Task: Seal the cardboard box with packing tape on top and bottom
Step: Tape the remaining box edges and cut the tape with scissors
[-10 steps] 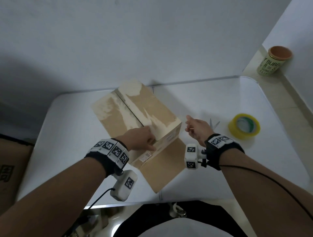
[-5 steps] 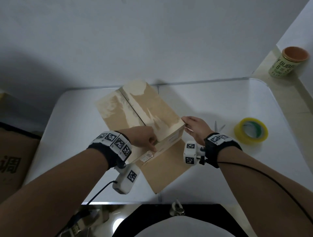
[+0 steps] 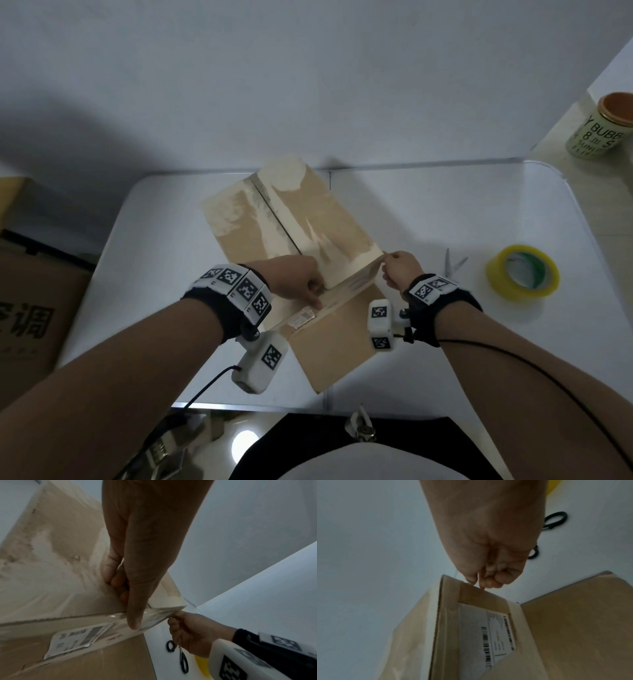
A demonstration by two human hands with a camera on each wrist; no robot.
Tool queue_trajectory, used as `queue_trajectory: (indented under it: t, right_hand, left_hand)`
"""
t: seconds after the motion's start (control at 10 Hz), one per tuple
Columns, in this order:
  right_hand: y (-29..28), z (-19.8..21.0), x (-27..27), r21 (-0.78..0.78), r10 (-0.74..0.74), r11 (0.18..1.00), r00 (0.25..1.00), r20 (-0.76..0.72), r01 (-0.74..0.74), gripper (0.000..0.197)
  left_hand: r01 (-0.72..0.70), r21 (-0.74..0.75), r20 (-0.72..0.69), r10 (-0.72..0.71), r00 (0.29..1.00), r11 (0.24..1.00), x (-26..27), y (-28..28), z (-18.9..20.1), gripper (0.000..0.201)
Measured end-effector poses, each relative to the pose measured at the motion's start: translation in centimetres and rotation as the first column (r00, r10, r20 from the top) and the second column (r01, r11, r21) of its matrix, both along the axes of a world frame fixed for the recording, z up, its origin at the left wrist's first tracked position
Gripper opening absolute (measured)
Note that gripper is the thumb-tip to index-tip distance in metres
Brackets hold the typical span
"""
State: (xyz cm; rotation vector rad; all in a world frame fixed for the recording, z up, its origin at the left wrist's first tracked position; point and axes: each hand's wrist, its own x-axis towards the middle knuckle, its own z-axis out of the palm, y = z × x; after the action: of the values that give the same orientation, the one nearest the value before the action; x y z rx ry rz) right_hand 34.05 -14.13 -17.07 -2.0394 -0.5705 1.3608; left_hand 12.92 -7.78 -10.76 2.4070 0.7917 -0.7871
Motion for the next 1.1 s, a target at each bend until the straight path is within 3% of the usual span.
queue_trajectory:
  t: [0.1,0.2,0.3,0.4,0.5,0.6,0.7,0.8,0.9,1.0,1.1]
  right_hand:
    - [-0.1,0.9,0.0,0.008,0.038,0.999,0.999,-0.021,-0.038,0.035]
    - [0.4,2.0,0.1,0.062,0.212,0.971,0.947,0.243,-0.233,0.037]
    - [1.1,3.2,0.1,0.043,0.337,0.921,0.849,0.408,-0.386,0.038]
    - [1.8,5.0,-0.3,-0.090,0.430,0.885,0.730,0.531,-0.456,0.040]
    - [2.2,6.6,-1.3,-0.177,0.450,0.877,0.638,0.625,-0.446,0.039]
    - [2.1,7.6,-2.9,-0.275,0.548,0.821,0.557,0.623,-0.500,0.035]
    - [1.9,7.9,-3.1,-0.270,0.590,0.792,0.571,0.570,-0.548,0.035]
    - [1.5,7.6,-2.0,-0.214,0.620,0.776,0.656,0.430,-0.593,0.041]
    - [0.4,6.6,-1.2,-0.217,0.541,0.841,0.783,0.306,-0.496,0.063]
    - [-0.5,5.2,-1.6,-0.193,0.378,0.919,0.908,0.180,-0.344,0.068]
    - [0.1,4.3,-2.7,-0.087,0.228,0.972,0.968,0.104,-0.220,0.063]
  left_hand:
    - [-0.004,-0.006,0.007,0.004,1.000,1.000,-0.1,0.0,-0.1,0.040]
    - [-0.014,-0.008,0.006,0.015,1.000,1.000,-0.2,0.1,-0.2,0.040]
    - [-0.031,-0.013,0.012,0.031,0.999,0.999,-0.2,0.1,-0.2,0.042]
    - [-0.041,-0.014,0.029,0.041,0.999,0.999,-0.2,0.2,-0.4,0.046]
    - [-0.042,-0.004,0.029,0.043,0.999,0.999,-0.2,0.2,-0.4,0.045]
    - [0.003,0.037,0.045,-0.005,0.999,0.999,-0.3,0.0,-0.4,0.040]
    - [-0.014,0.049,0.056,0.012,0.998,0.999,-0.5,-0.3,-0.5,0.041]
    - [-0.094,-0.010,0.101,0.094,0.990,0.996,-0.6,-0.4,0.2,0.046]
    - [-0.296,-0.152,0.189,0.322,0.928,0.943,-1.2,0.3,1.9,0.047]
    - [-0.544,-0.015,0.363,0.511,0.779,0.839,-3.2,3.0,2.6,0.025]
    - [-0.743,0.269,0.393,0.634,0.665,0.613,-6.3,5.6,2.1,0.036]
